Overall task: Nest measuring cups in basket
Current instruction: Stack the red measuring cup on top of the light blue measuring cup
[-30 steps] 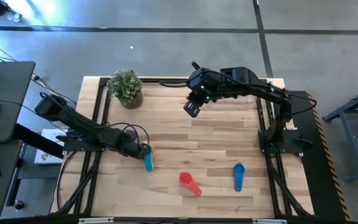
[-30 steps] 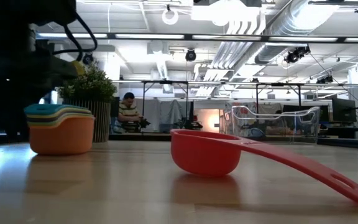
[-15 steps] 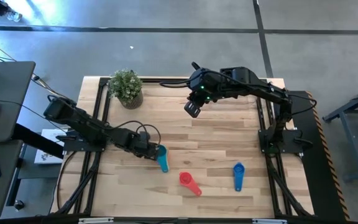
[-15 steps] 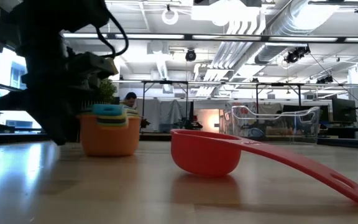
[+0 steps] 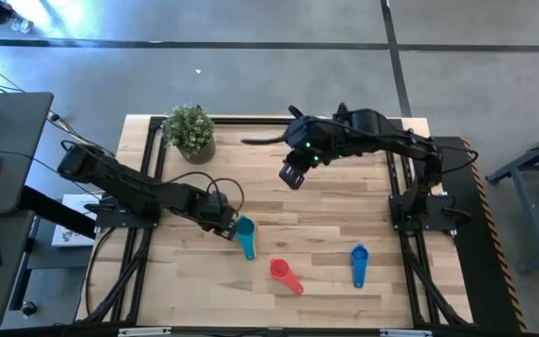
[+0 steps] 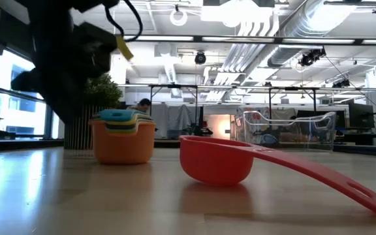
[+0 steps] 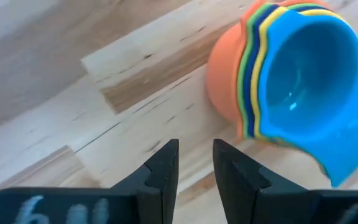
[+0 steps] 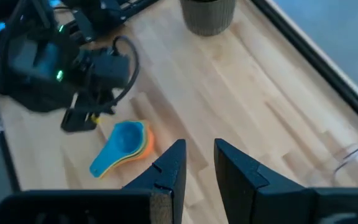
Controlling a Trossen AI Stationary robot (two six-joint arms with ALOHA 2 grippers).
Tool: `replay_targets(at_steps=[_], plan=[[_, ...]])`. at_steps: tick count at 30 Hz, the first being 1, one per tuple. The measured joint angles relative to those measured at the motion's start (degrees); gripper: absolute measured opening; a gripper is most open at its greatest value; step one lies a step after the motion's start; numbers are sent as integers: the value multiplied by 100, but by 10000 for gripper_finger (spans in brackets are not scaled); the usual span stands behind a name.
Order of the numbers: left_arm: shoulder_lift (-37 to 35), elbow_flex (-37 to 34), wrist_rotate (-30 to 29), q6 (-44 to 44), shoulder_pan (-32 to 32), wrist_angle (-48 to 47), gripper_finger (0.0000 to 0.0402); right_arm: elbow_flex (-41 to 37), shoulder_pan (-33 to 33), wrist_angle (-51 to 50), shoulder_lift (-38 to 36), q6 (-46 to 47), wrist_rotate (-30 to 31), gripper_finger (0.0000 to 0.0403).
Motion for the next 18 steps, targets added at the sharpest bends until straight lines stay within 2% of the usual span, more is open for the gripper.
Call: replay_targets(at_steps=[8, 18], plan=[[-870, 62, -10, 856, 90, -776, 90, 0, 575, -124, -4, 1026, 38, 75], [-2051, 72, -55, 2496, 511, -813, 90, -203, 1274, -904, 9, 2939, 48, 81]])
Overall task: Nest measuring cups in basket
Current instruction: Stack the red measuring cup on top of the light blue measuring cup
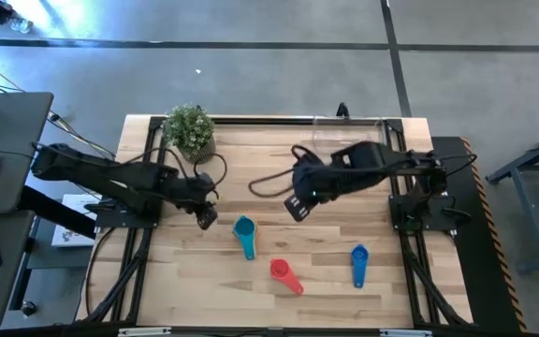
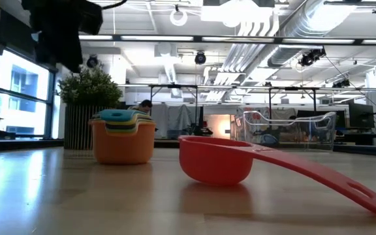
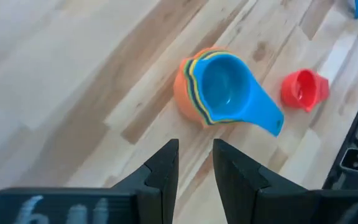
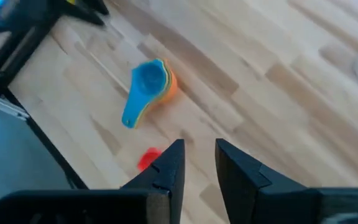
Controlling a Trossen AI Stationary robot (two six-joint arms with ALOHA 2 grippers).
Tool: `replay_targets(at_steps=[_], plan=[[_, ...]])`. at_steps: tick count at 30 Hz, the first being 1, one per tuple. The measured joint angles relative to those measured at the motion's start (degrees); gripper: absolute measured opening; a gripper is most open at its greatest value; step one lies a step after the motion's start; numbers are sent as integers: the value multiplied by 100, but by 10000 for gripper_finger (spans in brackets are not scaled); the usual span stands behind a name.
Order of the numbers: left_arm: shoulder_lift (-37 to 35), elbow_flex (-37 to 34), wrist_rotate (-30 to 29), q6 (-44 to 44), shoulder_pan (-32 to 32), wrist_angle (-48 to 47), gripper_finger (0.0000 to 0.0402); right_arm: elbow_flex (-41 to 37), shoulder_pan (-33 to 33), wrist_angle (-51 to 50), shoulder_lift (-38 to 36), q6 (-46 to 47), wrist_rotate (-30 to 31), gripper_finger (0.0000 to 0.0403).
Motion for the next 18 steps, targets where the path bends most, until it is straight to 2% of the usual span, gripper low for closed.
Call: replay_targets(at_steps=[5, 11, 18], plan=[[-484, -13, -32, 512, 223, -33, 90, -365, 328, 32, 35, 610, 20, 110], [-955, 0, -28, 1163, 388, 373, 90, -1229, 684, 105, 33, 1261, 48, 133], [-1236, -10, -70, 1443, 598, 454, 90, -2470, 858, 1260, 31, 1396, -429, 133]])
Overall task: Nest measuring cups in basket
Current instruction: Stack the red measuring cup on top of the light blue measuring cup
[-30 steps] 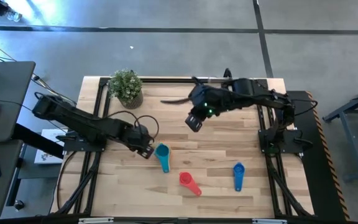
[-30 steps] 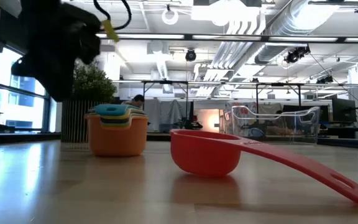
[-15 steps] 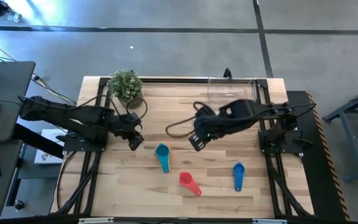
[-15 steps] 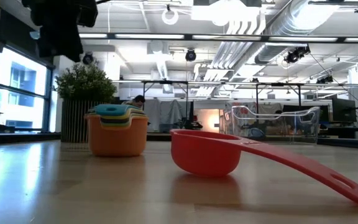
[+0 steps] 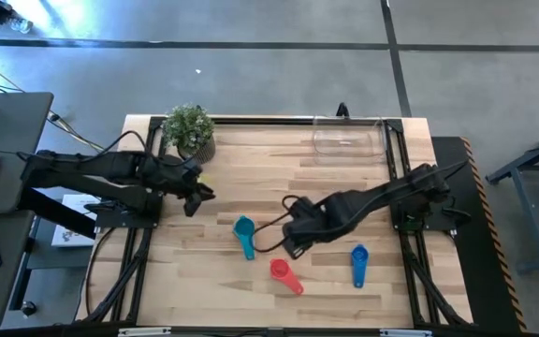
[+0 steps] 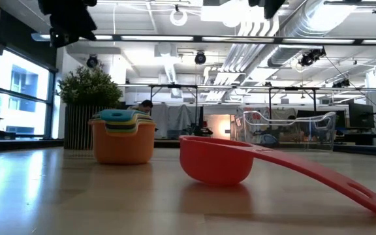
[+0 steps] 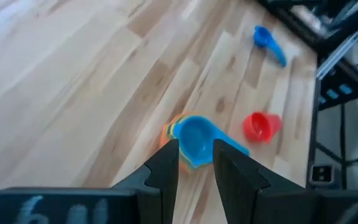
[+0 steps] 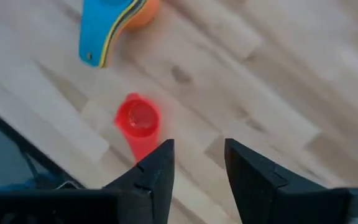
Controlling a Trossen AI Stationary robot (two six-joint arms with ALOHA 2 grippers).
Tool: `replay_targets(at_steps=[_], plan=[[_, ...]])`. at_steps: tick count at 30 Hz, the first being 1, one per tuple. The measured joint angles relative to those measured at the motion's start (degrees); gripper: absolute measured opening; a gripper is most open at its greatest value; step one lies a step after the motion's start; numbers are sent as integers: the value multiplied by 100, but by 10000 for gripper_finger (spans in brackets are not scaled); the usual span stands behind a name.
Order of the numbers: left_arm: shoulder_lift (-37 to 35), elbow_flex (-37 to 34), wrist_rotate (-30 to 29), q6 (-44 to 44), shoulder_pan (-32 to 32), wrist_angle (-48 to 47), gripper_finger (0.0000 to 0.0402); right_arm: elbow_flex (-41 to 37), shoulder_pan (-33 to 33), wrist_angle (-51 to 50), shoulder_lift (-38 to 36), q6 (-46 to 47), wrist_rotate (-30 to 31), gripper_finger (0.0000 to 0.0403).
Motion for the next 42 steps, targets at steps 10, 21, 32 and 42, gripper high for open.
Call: replay_targets(at_steps=[10, 21, 32, 42], plan=[[-16, -4, 2, 73, 82, 20, 90, -1770, 20, 2399, 4, -130, -507, 133], [-11, -4, 2, 13, 80, 26, 90, -2705, 142, 3338, 4, -395, -657, 133], [-9, -4, -149, -221, 80, 31, 90, -3234, 157, 4380, 4, -781, -571, 133], [30, -4, -217, -438, 80, 30, 90, -3611, 153, 5215, 4, -888, -567, 133]])
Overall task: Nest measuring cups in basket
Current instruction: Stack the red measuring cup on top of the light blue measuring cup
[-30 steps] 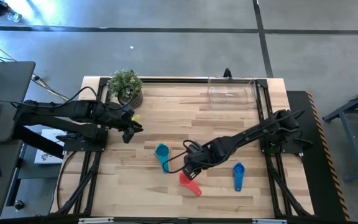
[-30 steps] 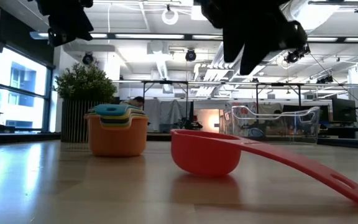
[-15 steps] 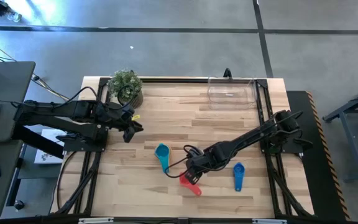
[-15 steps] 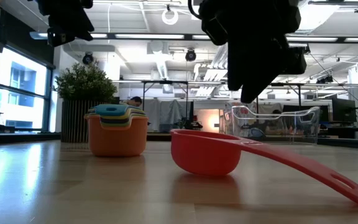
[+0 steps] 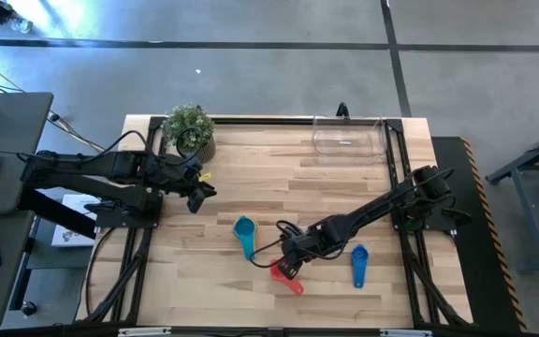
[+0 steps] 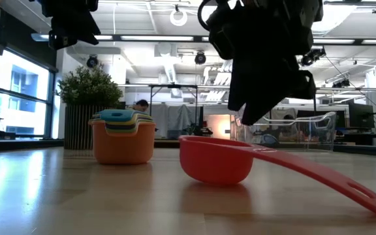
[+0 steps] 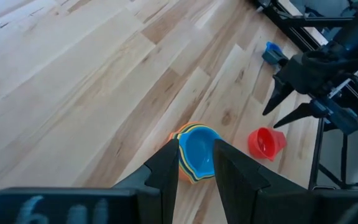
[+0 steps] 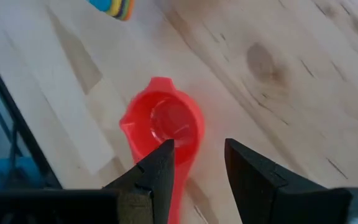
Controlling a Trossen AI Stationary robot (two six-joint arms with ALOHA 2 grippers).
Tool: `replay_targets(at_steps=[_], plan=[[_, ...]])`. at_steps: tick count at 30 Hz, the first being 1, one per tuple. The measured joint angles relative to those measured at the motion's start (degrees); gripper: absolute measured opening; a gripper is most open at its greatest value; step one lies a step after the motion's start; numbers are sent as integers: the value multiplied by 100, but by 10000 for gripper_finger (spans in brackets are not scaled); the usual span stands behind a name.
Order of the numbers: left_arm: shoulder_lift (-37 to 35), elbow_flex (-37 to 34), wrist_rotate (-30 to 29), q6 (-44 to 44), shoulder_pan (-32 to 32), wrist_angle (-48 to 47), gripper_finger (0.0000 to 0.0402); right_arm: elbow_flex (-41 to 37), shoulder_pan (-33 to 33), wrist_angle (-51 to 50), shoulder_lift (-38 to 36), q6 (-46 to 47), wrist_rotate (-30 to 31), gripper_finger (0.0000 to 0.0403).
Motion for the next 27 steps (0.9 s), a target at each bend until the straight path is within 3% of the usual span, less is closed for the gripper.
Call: replay_targets(at_steps=[9, 27], plan=[[24, 2, 0, -55, 0, 3, 90, 7, -103, 73, 63, -410, 59, 133], [24, 4, -113, -98, 0, -1, 90, 9, -234, 524, 522, -671, -412, 133]])
